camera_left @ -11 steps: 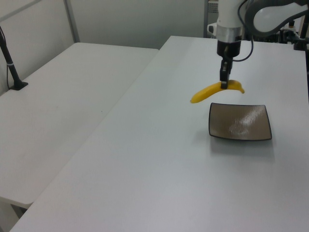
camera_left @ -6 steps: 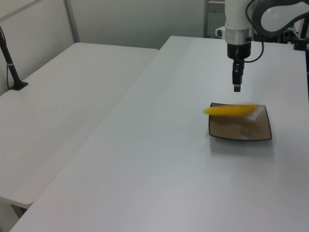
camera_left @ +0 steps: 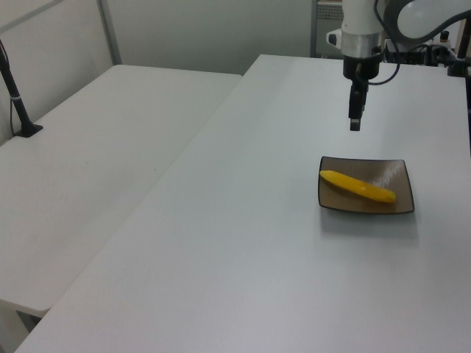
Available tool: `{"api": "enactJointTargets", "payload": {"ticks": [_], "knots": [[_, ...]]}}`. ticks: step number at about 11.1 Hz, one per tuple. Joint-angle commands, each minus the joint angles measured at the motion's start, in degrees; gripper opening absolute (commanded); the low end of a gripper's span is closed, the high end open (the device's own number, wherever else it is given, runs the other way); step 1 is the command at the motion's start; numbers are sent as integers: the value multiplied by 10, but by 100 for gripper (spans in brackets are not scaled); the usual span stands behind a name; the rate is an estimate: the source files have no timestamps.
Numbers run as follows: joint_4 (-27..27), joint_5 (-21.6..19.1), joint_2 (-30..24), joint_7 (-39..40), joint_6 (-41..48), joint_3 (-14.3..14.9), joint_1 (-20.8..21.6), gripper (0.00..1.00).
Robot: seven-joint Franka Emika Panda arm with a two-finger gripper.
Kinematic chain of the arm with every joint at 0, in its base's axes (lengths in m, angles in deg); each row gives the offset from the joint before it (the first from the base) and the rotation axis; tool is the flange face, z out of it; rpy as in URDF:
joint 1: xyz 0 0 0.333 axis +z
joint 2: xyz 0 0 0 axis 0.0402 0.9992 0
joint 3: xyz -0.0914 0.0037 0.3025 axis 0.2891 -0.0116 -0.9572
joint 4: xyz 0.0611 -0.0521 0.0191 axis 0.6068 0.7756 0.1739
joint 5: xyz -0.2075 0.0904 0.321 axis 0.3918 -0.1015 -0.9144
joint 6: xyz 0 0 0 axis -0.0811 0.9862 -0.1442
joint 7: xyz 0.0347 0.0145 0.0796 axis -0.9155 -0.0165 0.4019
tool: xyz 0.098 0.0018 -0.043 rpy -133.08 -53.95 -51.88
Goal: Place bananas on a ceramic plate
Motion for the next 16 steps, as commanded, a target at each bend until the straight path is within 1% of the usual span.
{"api": "enactJointTargets", "payload": {"ticks": [1,2,4,6,11,13,16], "knots": [[-57,-14,20,-32,2,2,-11,100],[-75,-14,29,-56,0,2,-16,100],[-132,-14,65,-78,9,2,-23,100],[-158,-13,82,-79,11,2,-32,100],[-153,7,69,-58,33,2,-31,100],[-150,9,62,-42,55,3,-31,100],[-148,8,62,-40,54,3,-31,100]]}}
